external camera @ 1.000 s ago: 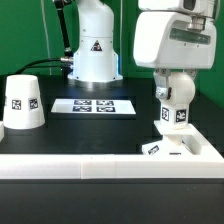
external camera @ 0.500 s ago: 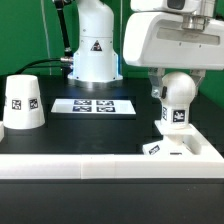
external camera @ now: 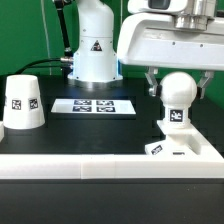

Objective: Assemble lamp

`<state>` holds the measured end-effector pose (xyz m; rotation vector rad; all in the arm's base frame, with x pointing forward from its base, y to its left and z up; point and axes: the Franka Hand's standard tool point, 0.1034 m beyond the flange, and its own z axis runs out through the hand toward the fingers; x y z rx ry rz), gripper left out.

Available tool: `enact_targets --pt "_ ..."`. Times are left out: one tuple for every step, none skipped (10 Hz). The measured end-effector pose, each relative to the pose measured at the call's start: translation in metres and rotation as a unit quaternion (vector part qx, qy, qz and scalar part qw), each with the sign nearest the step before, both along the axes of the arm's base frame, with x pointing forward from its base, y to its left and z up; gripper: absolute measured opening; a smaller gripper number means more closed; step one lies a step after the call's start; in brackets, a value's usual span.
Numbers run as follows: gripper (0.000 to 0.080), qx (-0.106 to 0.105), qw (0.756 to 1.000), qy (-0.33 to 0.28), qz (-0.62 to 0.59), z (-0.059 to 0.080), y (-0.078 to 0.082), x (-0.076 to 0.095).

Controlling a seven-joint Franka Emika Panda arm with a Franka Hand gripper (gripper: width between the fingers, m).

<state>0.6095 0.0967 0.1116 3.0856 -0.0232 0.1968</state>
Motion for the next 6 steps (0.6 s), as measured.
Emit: enact_targets --pt "0.0579 0.005 0.999 -0.001 -0.045 -0.0002 0.0002 -0.0005" --pt "0.0579 0.009 0.997 -0.002 -0.076 -0.0003 0.0001 -0.0007" --pt "0.0579 0.014 0.995 -0.003 -0.102 -0.0004 -0.0004 -0.0006" --pt "0.0579 0.016 0.993 -0.003 -0.114 -0.0004 -0.0005 -0.0007" --pt "0.0579 0.02 0.99 -0.004 -0.143 -0.0005 -0.0006 -0.0009" --pt "0.0579 0.026 0.986 -0.003 -0.166 -0.0008 -0.0005 -0.0012"
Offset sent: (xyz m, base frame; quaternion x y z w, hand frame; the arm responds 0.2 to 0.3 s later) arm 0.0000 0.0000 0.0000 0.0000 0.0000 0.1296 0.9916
